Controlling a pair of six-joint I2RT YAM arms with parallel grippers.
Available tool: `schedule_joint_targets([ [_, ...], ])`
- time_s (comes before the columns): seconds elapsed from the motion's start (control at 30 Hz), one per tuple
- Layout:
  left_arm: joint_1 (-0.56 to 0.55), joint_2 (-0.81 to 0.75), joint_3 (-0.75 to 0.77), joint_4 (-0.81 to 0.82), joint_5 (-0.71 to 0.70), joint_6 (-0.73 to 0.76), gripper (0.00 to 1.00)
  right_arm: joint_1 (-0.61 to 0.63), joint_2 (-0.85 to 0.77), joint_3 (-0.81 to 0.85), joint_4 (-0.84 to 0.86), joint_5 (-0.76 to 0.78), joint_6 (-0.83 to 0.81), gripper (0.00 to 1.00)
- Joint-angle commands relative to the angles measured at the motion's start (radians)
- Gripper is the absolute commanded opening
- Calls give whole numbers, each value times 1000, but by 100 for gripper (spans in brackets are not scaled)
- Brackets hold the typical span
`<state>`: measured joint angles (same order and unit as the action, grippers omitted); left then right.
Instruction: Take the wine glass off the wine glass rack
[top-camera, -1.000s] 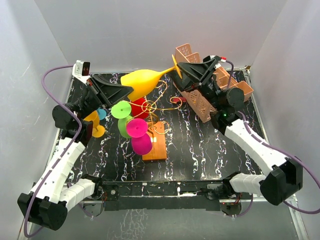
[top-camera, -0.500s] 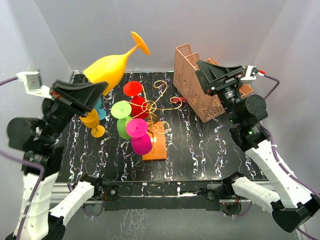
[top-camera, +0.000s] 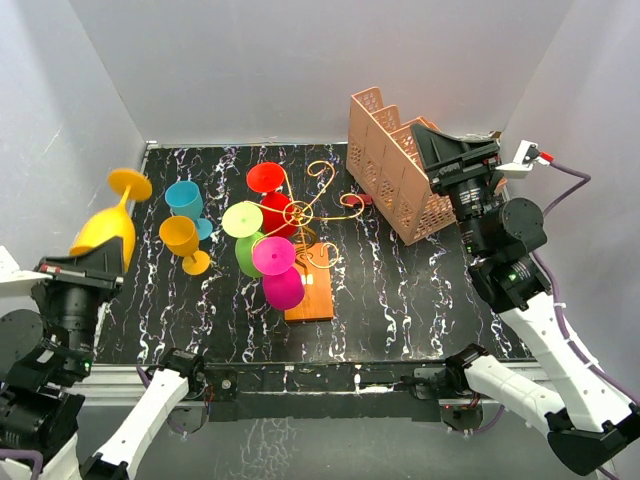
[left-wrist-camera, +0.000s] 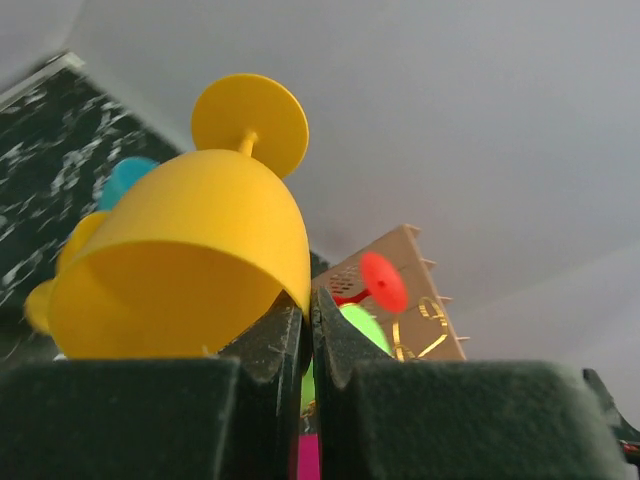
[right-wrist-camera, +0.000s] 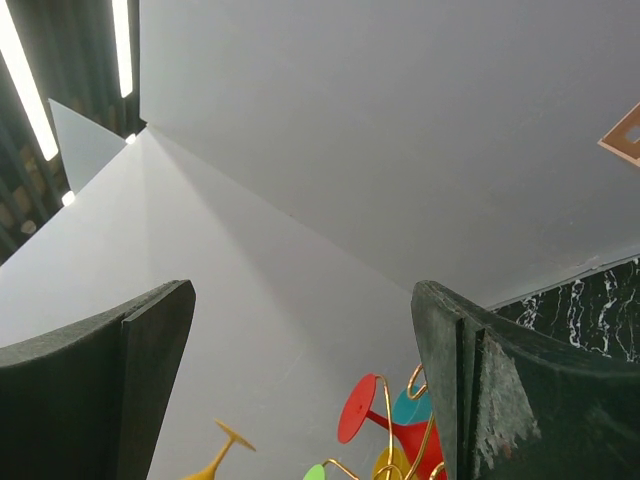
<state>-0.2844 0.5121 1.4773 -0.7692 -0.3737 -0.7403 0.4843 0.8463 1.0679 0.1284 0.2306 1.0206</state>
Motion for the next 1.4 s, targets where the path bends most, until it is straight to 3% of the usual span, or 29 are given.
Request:
schedule_joint_targets([
  [0.0,-2,4,17,-351,-157,-156,0,4,6,-13,14,2,-23,98],
  [0.13,-2,45,4,-579,-160,-245,0,3,17,-27,14,-5,-8,98],
  [0.2,-1,50,-40,-614,-153,-238,0,4,16,-32,14,-8,-7,98],
  [0.43,-2,53,-270,-501,-55,-102,0,4,-4,-40,-4,11,-27,98],
  [0.7,-2,259,-392,-343,150,78,0,3,-40,-42,-46,51,-60,98],
  [0.83,-1,350,-386,-299,200,144,0,4,-48,-44,-55,60,-70,98],
  [1.07,22,458,-341,-352,126,236,0,4,-67,-49,-79,89,-94,98],
  [1.2,118,492,-339,-323,214,309,0,4,-68,-56,-79,91,-101,98],
  [1.37,210,541,-322,-304,227,369,0,4,-68,-55,-91,85,-104,98],
])
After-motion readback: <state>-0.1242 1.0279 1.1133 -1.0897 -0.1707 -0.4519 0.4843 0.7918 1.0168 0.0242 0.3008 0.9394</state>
